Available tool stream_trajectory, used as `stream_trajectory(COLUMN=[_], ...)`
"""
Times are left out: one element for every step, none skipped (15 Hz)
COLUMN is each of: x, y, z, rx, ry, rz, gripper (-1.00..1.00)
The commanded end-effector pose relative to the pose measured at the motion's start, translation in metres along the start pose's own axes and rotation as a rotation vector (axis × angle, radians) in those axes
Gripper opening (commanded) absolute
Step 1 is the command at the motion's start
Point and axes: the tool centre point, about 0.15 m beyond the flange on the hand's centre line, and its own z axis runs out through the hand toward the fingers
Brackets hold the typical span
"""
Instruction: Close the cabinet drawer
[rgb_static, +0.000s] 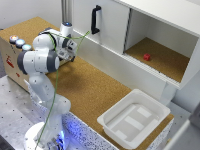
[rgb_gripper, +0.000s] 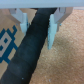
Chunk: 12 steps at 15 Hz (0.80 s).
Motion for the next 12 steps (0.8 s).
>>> stream_trajectory(x=[0.043, 0.042, 0.038, 0.032, 0.025, 0.019, 0.011, 0.005, 0.002, 0.000, -0.002, -0.002], y=[-0.032, -0.034, -0.031, -0.026, -0.020, -0.016, -0.012, -0.010, -0.009, -0.010, -0.012, -0.015], z=[0.015, 0.010, 0.005, -0.001, -0.011, -0.018, -0.034, -0.047, -0.060, -0.072, -0.084, -0.096], rx=[-0.005, -0.028, -0.044, -0.050, -0.061, -0.067, -0.078, -0.090, -0.096, -0.107, -0.121, -0.138], ry=[-0.049, -0.041, -0.031, -0.023, -0.008, 0.008, 0.037, 0.063, 0.090, 0.114, 0.142, 0.165], rz=[-0.090, -0.086, -0.067, -0.046, -0.021, -0.007, 0.004, 0.009, 0.012, 0.007, 0.000, -0.017], gripper=[-1.00, 1.00, 1.00, 1.00, 1.00, 1.00, 1.00, 1.00, 1.00, 1.00, 1.00, 1.00])
